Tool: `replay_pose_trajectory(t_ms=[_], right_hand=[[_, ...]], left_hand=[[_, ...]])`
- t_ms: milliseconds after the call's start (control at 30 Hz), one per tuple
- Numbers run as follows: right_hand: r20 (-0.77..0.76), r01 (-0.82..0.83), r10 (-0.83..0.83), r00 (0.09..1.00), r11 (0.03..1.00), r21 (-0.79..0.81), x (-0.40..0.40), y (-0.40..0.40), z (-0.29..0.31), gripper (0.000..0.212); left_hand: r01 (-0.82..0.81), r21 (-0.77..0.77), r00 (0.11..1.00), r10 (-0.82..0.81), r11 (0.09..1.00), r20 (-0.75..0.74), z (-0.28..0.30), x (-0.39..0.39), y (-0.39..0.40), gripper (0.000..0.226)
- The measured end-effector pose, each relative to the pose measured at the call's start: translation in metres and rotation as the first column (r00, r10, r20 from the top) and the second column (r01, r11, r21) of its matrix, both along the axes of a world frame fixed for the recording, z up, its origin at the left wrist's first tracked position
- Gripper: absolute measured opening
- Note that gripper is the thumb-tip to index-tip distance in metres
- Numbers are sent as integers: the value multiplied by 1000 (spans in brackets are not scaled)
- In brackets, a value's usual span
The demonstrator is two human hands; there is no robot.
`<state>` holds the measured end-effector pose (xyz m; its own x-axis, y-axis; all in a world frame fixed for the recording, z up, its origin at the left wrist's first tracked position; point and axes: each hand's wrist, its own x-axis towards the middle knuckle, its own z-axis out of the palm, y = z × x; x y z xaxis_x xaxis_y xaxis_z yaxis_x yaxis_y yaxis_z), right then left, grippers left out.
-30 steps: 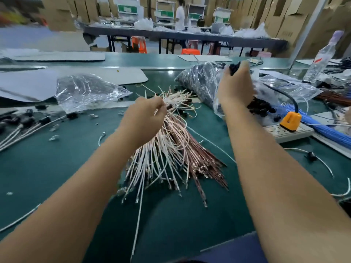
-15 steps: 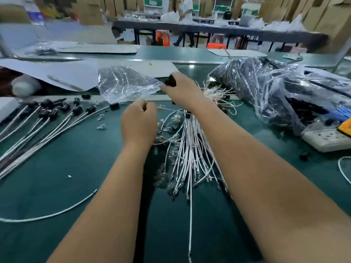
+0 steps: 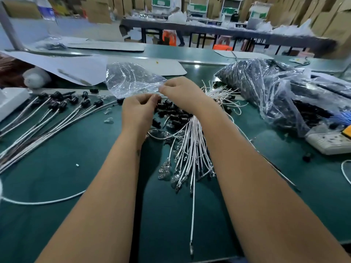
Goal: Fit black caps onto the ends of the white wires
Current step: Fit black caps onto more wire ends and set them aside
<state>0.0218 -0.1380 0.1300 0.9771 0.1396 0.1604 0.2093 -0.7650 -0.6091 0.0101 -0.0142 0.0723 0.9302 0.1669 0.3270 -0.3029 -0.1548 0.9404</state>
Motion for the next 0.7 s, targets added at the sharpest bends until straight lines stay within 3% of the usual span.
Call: replay_pose_trajectory(t_ms=[100, 200, 300, 367, 533, 600, 700], right_hand=[[155, 112, -110, 982, 994, -6, -14, 2, -18, 23], [260, 191, -175, 950, 981, -38, -22, 1, -37, 22], [327, 257, -217, 920, 963, -85, -25, -6, -49, 23], [351, 300, -253, 901, 950, -84, -26, -11, -52, 22], [343, 306, -266, 901, 949, -70, -28, -10, -55, 20], [342, 295, -261, 903, 954, -49, -29, -9, -54, 23], [307, 287, -285, 908, 957, 40, -29, -11, -54, 26]], left_hand=[[-12, 31, 999, 11, 999, 50, 4, -4, -4, 10], [-11, 194, 1000, 5, 981, 29, 8, -5, -1, 21], [82, 550, 988, 4, 831, -153, 10, -3, 13, 34], [203, 662, 961, -16, 721, -277, 8, -4, 15, 34], [135, 701, 982, -1, 700, -188, 5, -4, 9, 17], [91, 652, 989, 9, 753, -148, 0, -2, 8, 12], [55, 448, 993, -1, 892, -119, -5, -3, 1, 10]])
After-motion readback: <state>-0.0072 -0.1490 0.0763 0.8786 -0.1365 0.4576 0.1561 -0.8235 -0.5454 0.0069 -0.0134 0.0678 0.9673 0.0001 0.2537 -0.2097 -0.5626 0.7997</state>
